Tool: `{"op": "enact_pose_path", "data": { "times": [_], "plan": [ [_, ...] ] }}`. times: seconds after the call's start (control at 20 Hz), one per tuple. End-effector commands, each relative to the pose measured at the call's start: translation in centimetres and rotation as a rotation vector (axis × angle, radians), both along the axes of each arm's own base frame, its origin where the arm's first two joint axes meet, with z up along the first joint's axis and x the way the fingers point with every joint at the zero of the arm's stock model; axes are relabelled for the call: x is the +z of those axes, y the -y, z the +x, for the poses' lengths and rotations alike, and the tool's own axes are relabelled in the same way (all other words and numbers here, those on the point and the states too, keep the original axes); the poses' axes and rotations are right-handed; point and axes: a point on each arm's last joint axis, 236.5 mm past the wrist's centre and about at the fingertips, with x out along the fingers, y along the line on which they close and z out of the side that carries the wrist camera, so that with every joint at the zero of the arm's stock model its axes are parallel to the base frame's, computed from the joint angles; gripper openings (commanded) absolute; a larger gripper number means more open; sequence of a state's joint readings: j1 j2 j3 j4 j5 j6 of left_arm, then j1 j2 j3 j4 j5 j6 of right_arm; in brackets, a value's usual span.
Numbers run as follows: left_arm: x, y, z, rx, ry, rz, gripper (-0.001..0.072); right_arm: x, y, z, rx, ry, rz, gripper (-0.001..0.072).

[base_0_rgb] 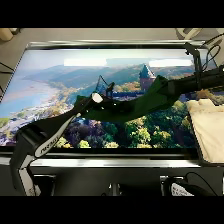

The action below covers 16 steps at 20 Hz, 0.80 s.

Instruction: Fold the shirts.

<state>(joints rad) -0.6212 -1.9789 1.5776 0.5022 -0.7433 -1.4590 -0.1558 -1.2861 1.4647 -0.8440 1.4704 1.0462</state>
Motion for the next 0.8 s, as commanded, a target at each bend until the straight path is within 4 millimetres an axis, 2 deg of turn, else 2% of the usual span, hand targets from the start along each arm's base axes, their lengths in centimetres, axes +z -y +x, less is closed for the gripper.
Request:
{"op": "enact_pose_path", "data": {
  "times": [0.0,0.05,0.1,0.2,0.3,0.4,0.5,0.6,0.65,0.7,0.75],
  "plan": [
    [-0.1,3.9,-2.3,0.004,-0.057,-0.104,0.0022,1.7,0.4,-0.3,-0.041,0.045,-0.023,0.0018],
    [0.5,2.7,-1.1,0.006,-0.016,-0.088,0.0021,1.4,0.3,0.0,-0.042,0.044,-0.021,0.0018],
    [1.9,0.7,0.9,0.017,0.047,-0.063,0.0021,0.8,-0.2,0.4,-0.03,0.04,-0.021,0.0018],
    [5.9,-4.9,5.2,0.048,0.188,-0.003,0.0021,-0.6,-3.2,1.1,0.03,0.028,0.001,0.0018],
    [10.9,-13.7,9.3,0.134,0.309,0.104,0.0021,-1.5,-8.5,2.4,0.089,0.041,0.076,0.0018],
    [17.0,-24.3,11.8,0.269,0.427,0.23,0.0021,-2.7,-14.7,3.5,0.137,0.053,0.169,0.0018],
    [23.4,-32.6,11.5,0.391,0.531,0.296,0.0021,-5.2,-20.7,3.8,0.161,0.028,0.242,0.0019],
    [28.8,-37.7,9.5,0.482,0.608,0.317,0.0021,-9.2,-26.3,2.8,0.185,-0.059,0.296,0.002],
    [30.9,-39.1,8.4,0.511,0.642,0.326,0.0021,-11.4,-28.5,2.1,0.195,-0.101,0.31,0.0028],
    [32.6,-40.0,7.4,0.53,0.674,0.333,0.0022,-13.7,-30.3,1.4,0.204,-0.136,0.318,0.0212],
    [33.7,-40.3,6.5,0.533,0.7,0.343,0.0022,-15.2,-31.3,0.7,0.219,-0.171,0.331,0.0541]
  ]
}}
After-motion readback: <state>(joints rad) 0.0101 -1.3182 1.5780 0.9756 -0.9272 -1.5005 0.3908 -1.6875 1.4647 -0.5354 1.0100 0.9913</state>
